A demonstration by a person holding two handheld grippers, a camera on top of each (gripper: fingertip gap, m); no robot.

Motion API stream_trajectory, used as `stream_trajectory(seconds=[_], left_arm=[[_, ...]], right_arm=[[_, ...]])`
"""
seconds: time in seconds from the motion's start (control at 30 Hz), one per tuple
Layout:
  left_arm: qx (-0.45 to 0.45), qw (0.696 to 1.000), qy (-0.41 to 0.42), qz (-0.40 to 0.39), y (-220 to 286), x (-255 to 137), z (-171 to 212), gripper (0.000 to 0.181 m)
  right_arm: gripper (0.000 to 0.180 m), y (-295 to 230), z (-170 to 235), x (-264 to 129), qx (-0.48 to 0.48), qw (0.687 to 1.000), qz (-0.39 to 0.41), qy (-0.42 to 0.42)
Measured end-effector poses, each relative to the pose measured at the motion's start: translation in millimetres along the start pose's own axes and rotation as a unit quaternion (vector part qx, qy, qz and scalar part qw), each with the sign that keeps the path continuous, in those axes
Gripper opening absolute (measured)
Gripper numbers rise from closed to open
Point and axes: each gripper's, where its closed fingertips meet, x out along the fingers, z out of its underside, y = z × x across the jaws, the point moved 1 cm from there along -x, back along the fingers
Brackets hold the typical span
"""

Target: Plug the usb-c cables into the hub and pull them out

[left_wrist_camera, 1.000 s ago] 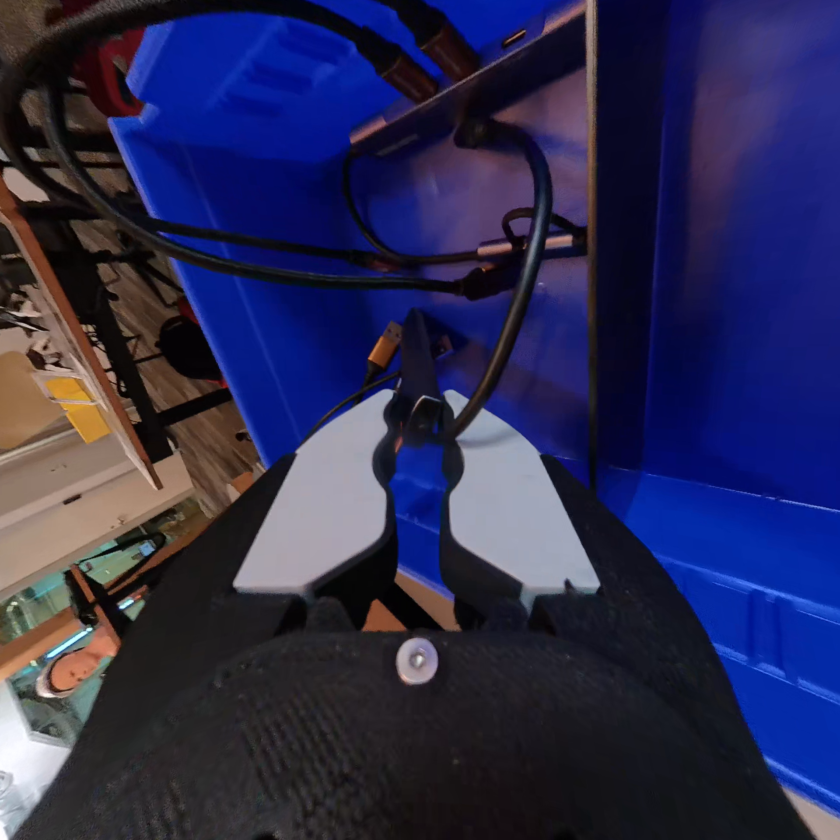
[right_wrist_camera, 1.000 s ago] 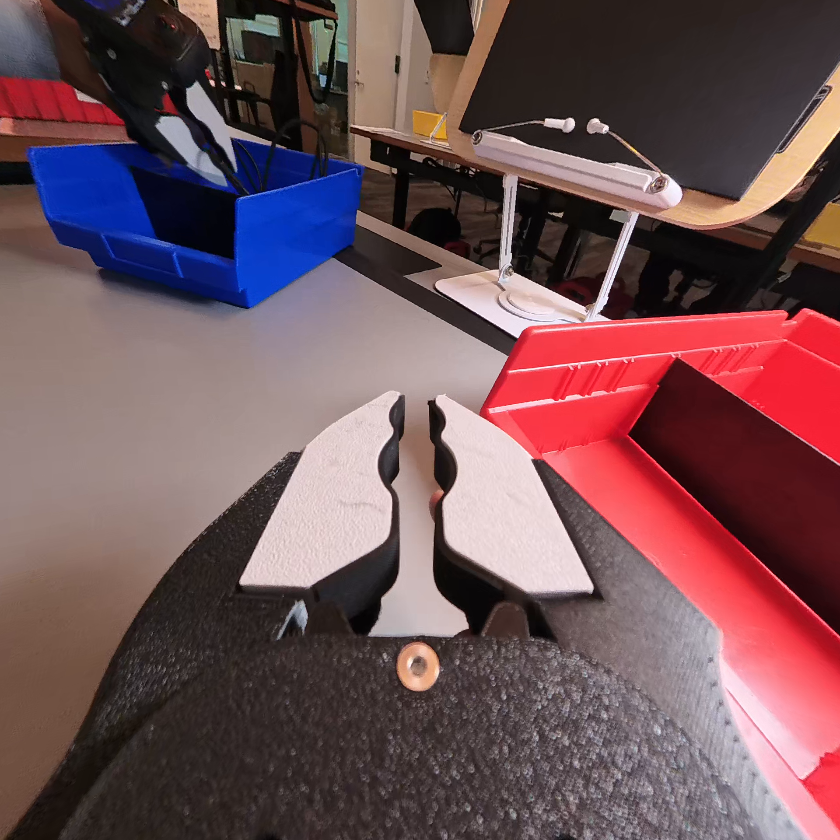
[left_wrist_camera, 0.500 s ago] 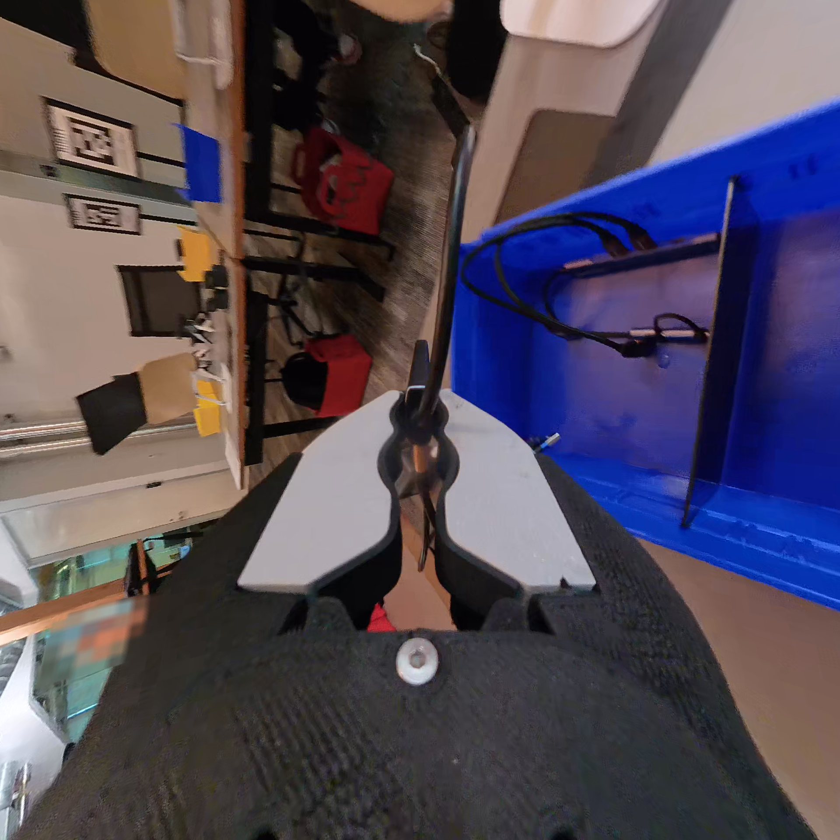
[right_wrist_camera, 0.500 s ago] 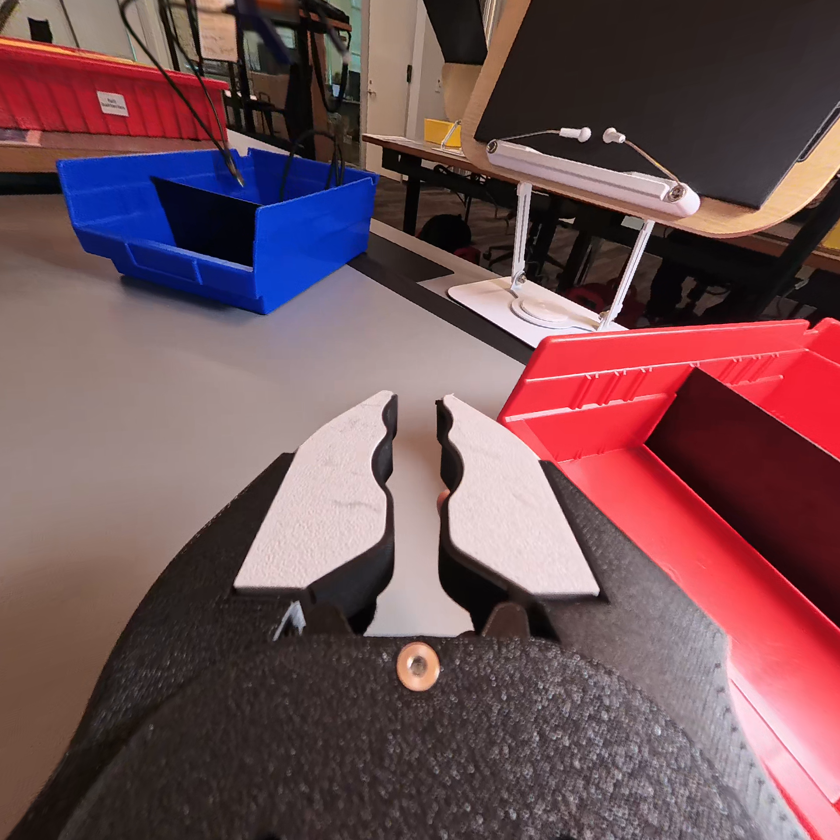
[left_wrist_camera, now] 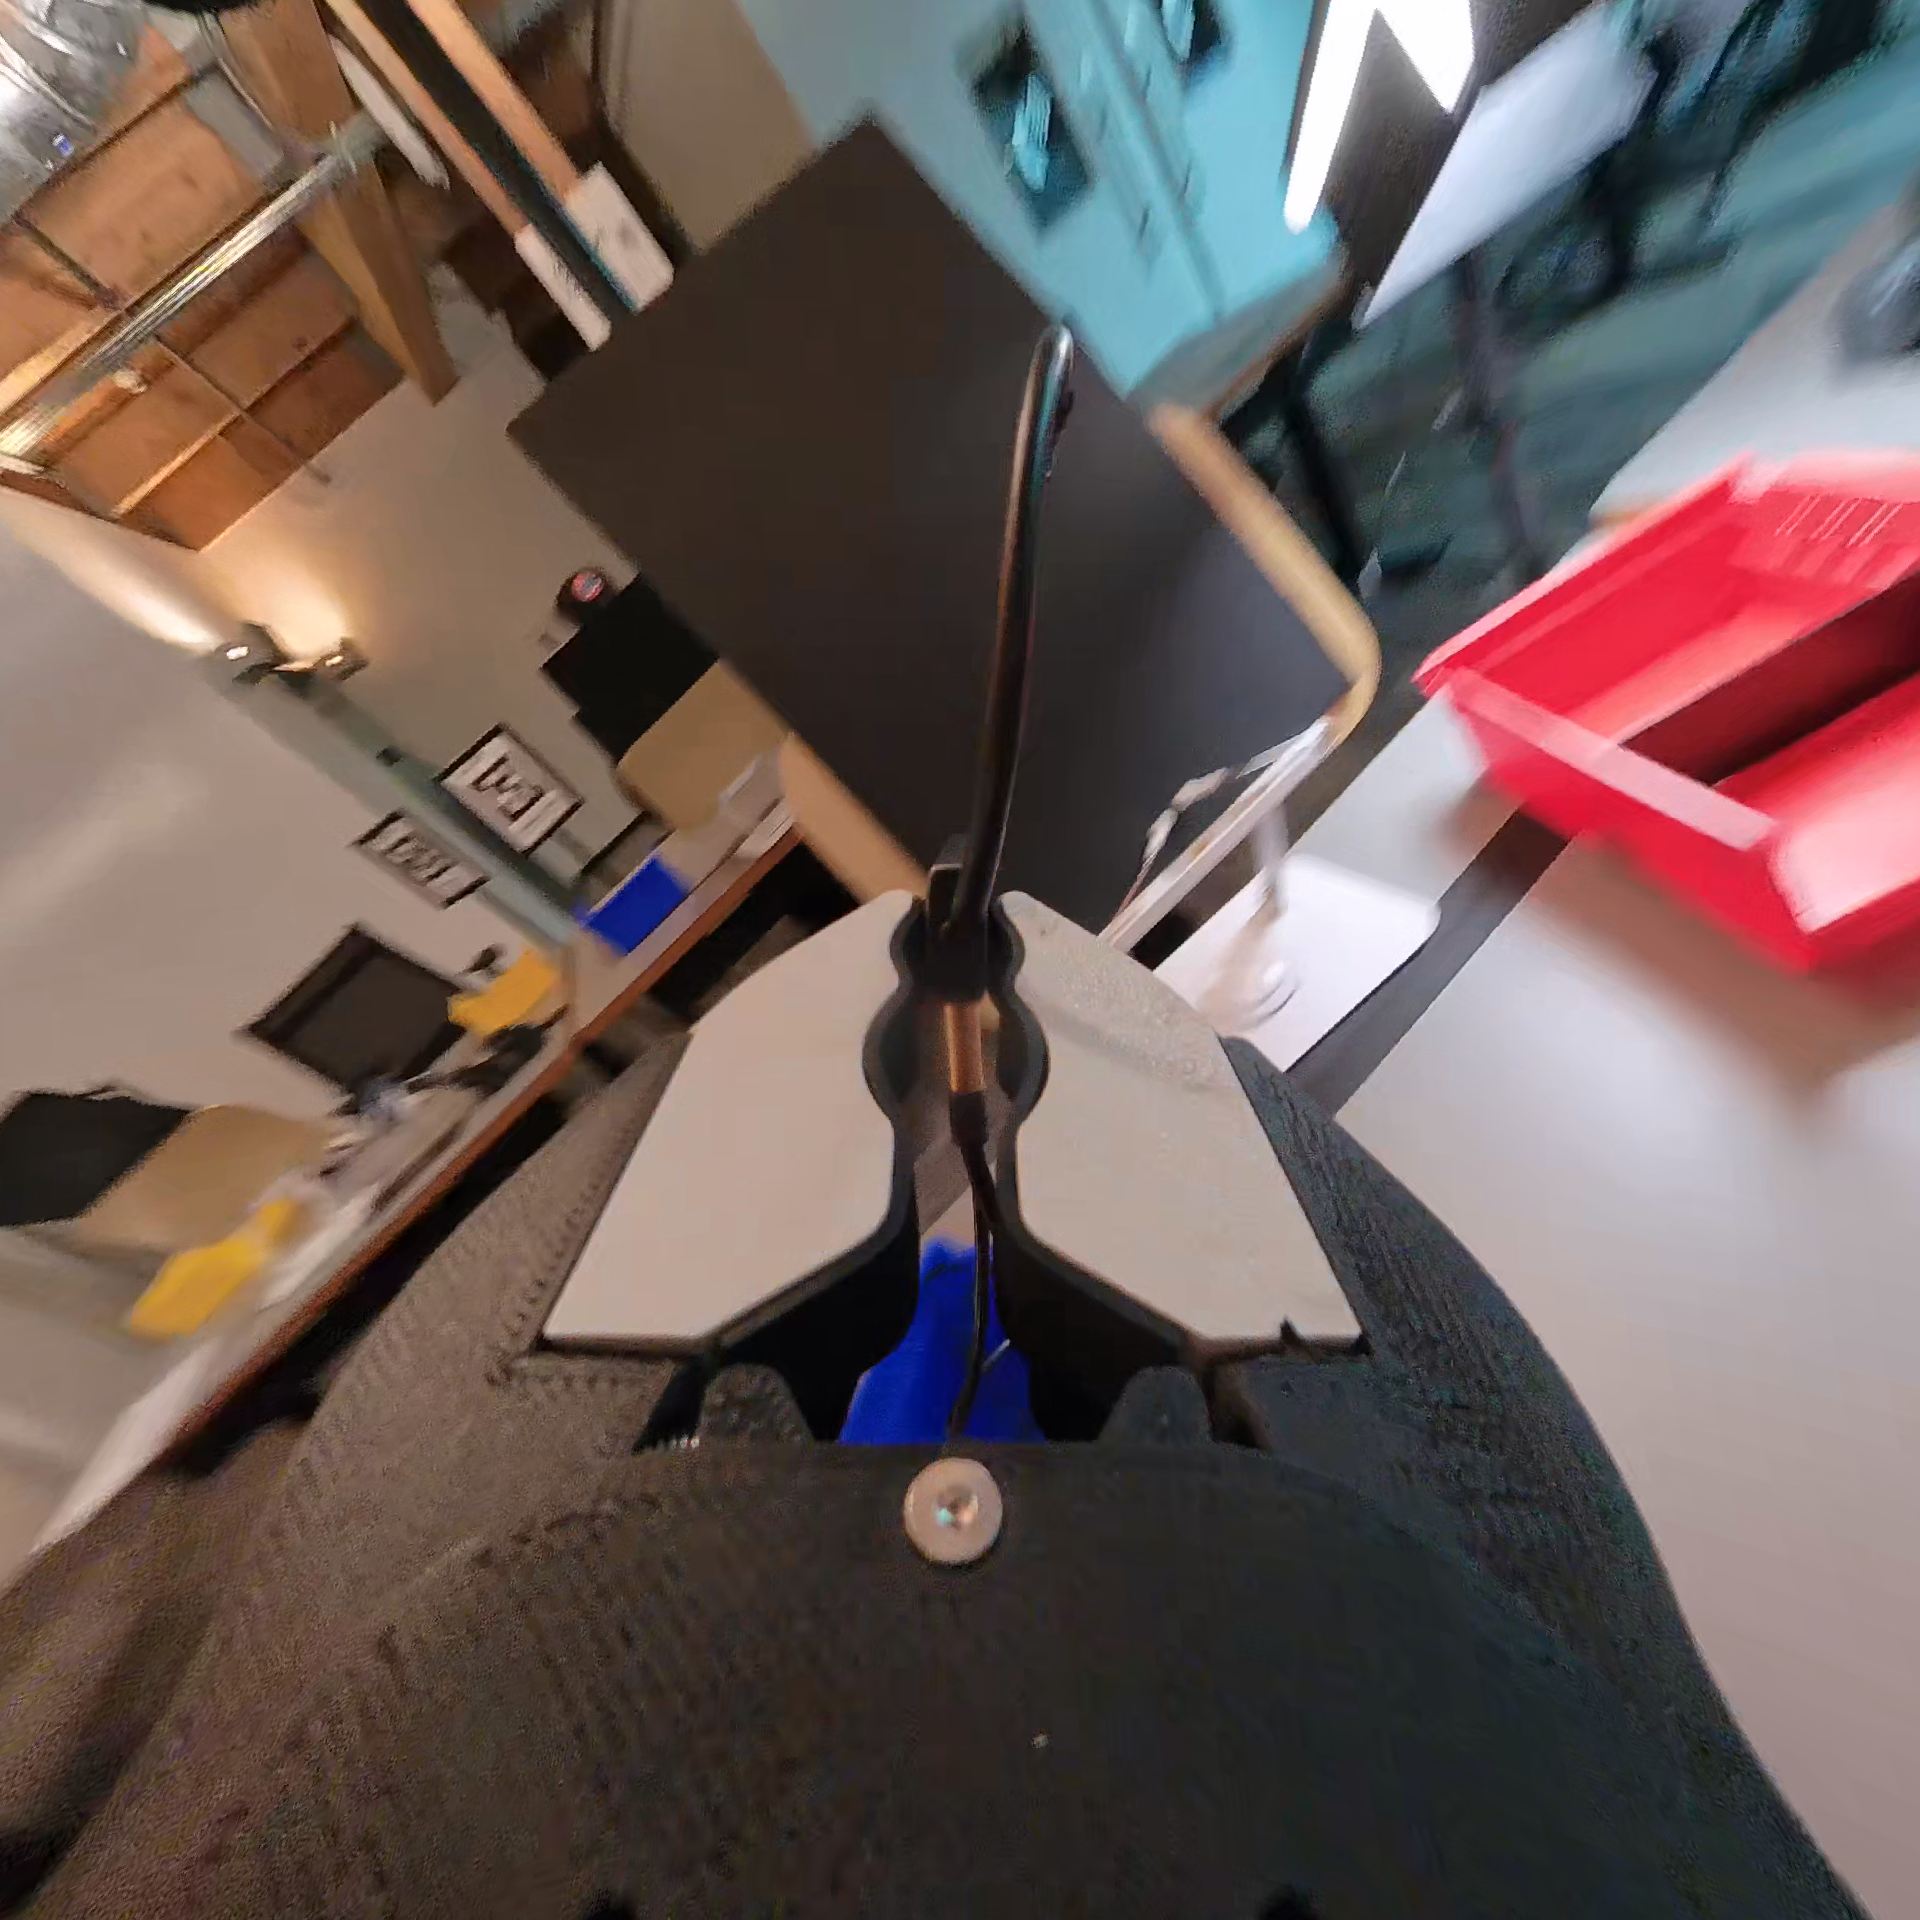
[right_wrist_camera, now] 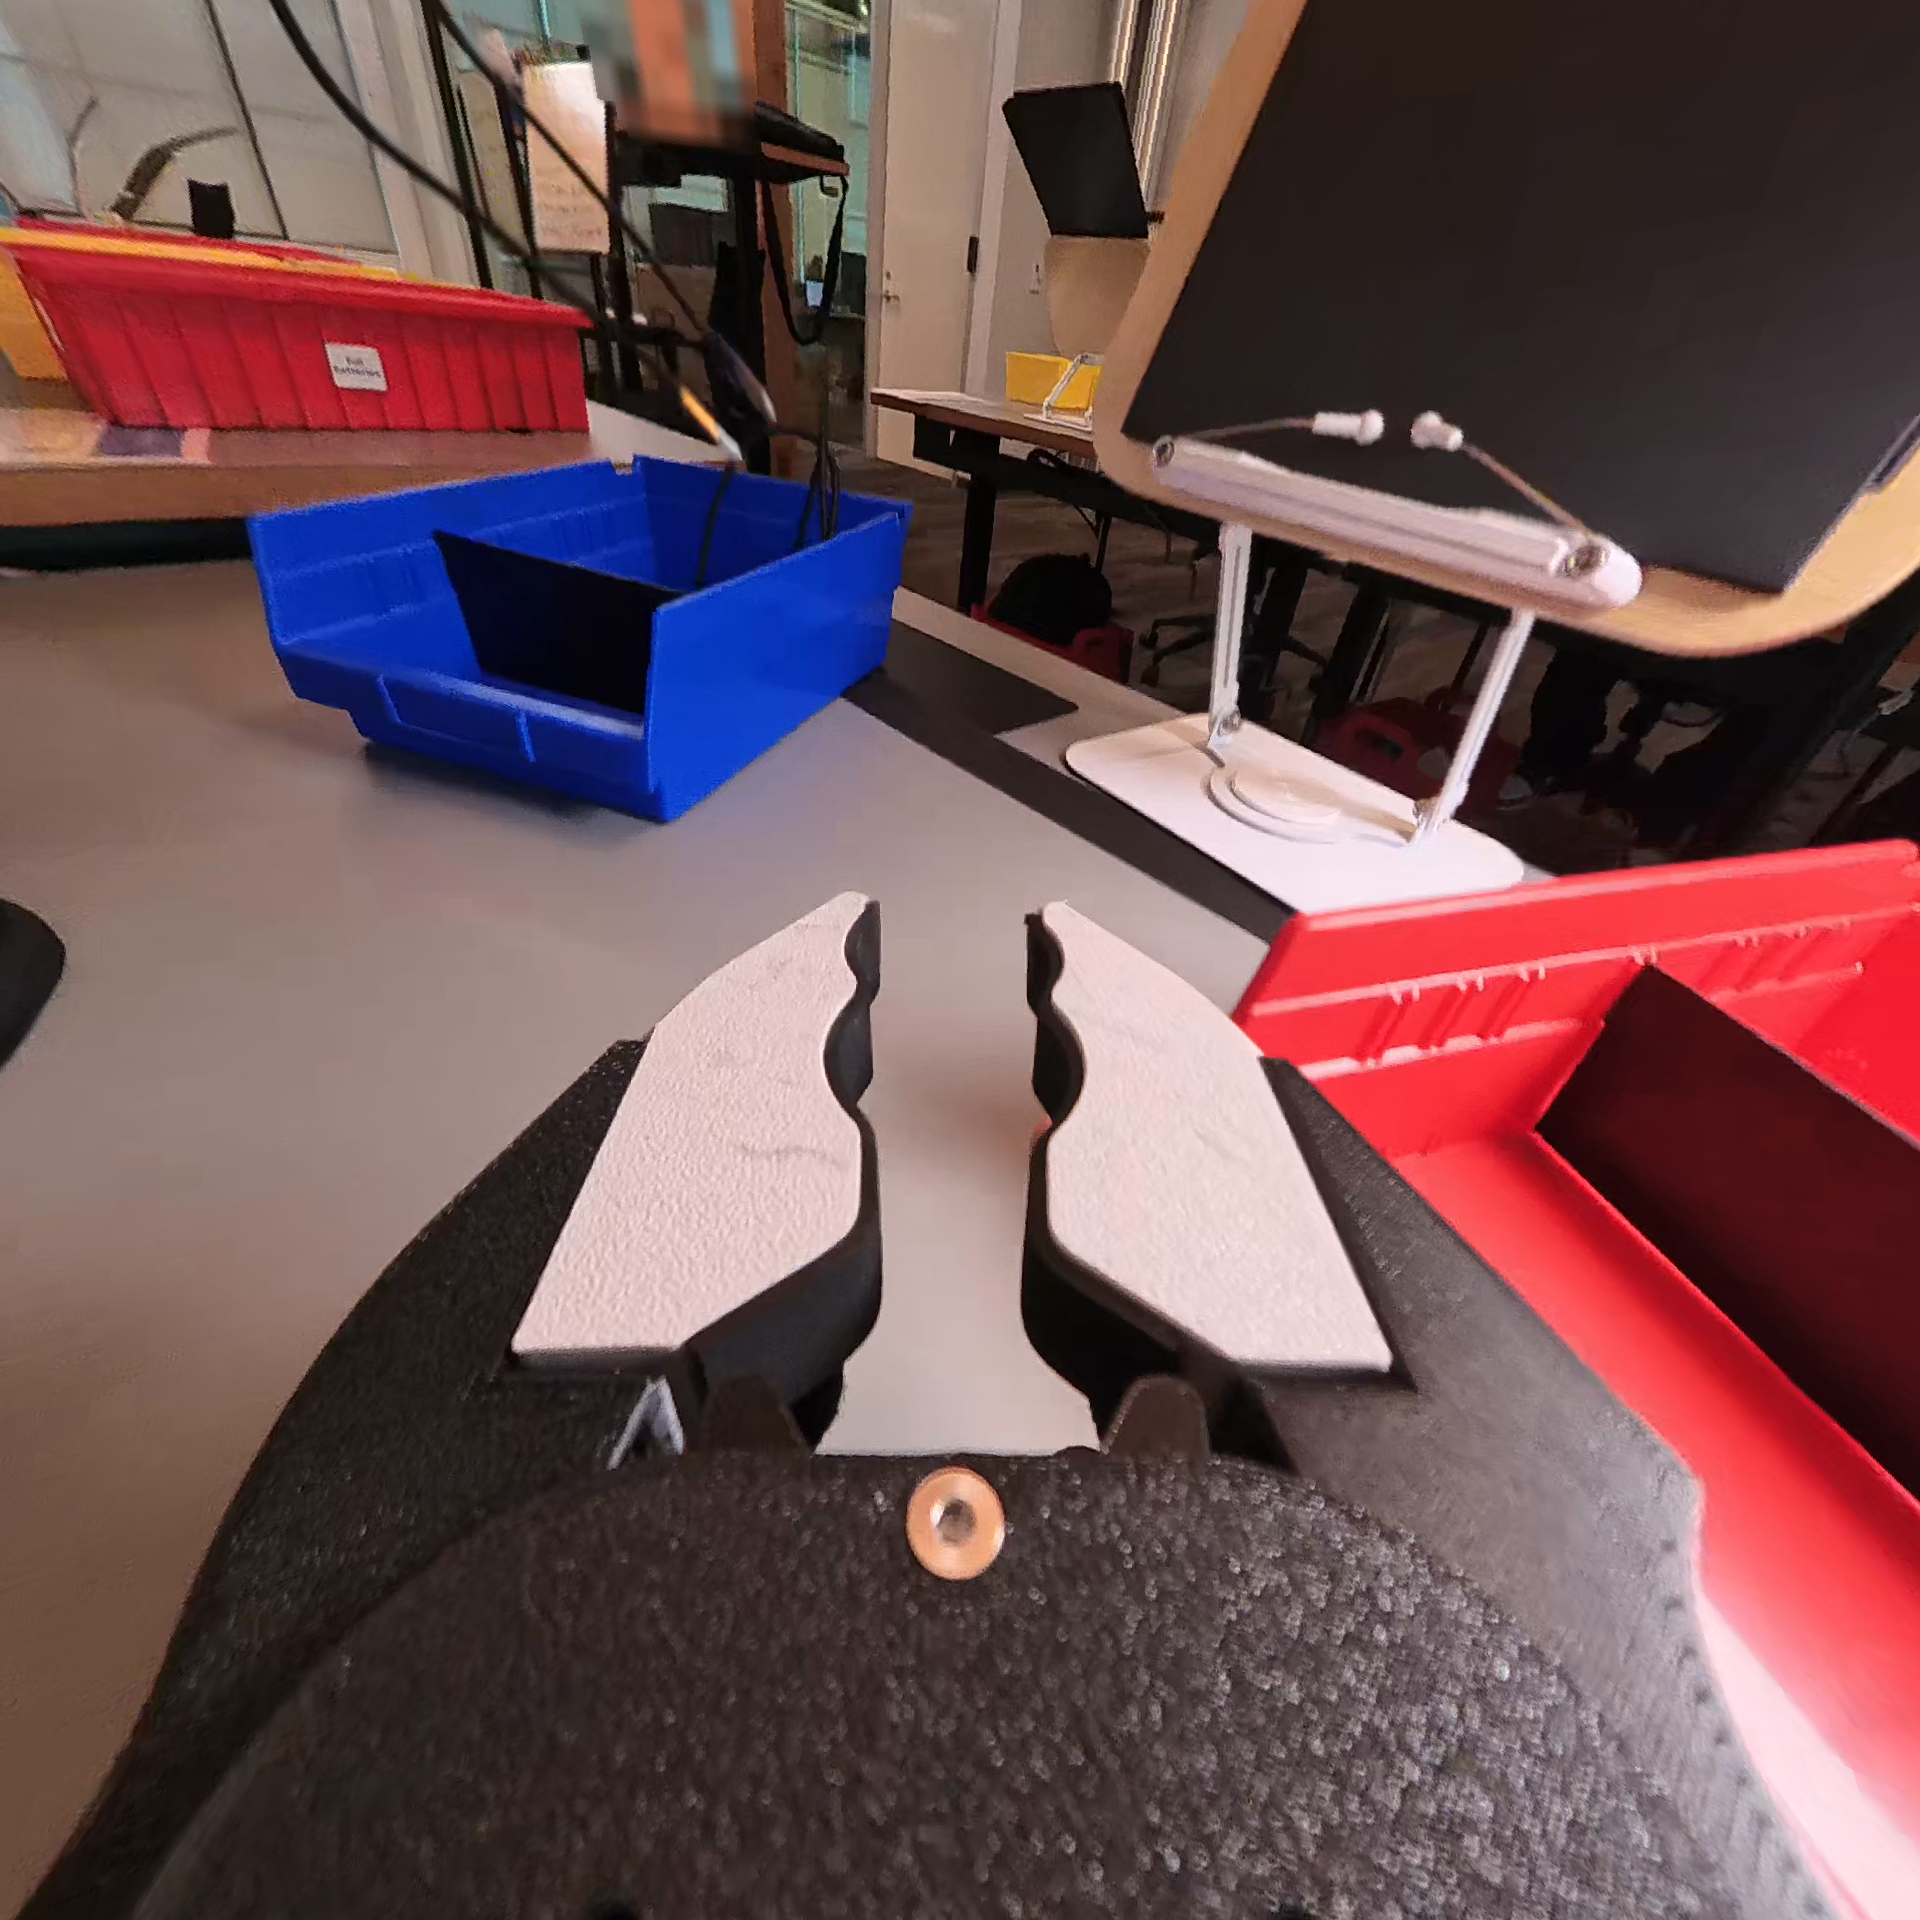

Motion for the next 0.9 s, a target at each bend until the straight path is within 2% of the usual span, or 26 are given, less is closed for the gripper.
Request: stream_trajectory(seconds=[0.07,0.17,0.33,0.47,0.53,0.67,0.73,0.8,0.9], left_arm=[[-0.078,0.994,0.061,0.038,23,4,-13,0.010],[-0.188,0.966,0.146,0.101,56,13,-26,0.011],[-0.339,0.880,0.266,0.199,100,22,-35,0.010],[-0.421,0.794,0.338,0.281,122,19,-38,0.010],[-0.439,0.763,0.353,0.318,133,17,-42,0.010],[-0.431,0.749,0.347,0.363,166,21,-48,0.011],[-0.433,0.733,0.355,0.386,174,18,-52,0.010],[-0.439,0.727,0.347,0.399,178,20,-53,0.010],[-0.430,0.754,0.290,0.404,184,32,-43,0.015]], right_arm=[[0.027,-3,-21,7,-0.007,1.000,-0.008,0.015],[0.028,-12,-72,17,-0.020,0.998,-0.030,0.056],[0.030,-20,-168,18,-0.021,0.986,-0.059,0.152],[0.039,-25,-180,23,0.014,0.982,-0.114,0.150],[0.043,-33,-176,23,0.047,0.974,-0.158,0.152],[0.041,-43,-186,4,0.116,0.944,-0.231,0.207],[0.013,-43,-194,-9,0.127,0.931,-0.254,0.228],[0.010,-42,-193,-14,0.112,0.937,-0.255,0.212],[0.010,-35,-191,-19,0.069,0.951,-0.227,0.196]])
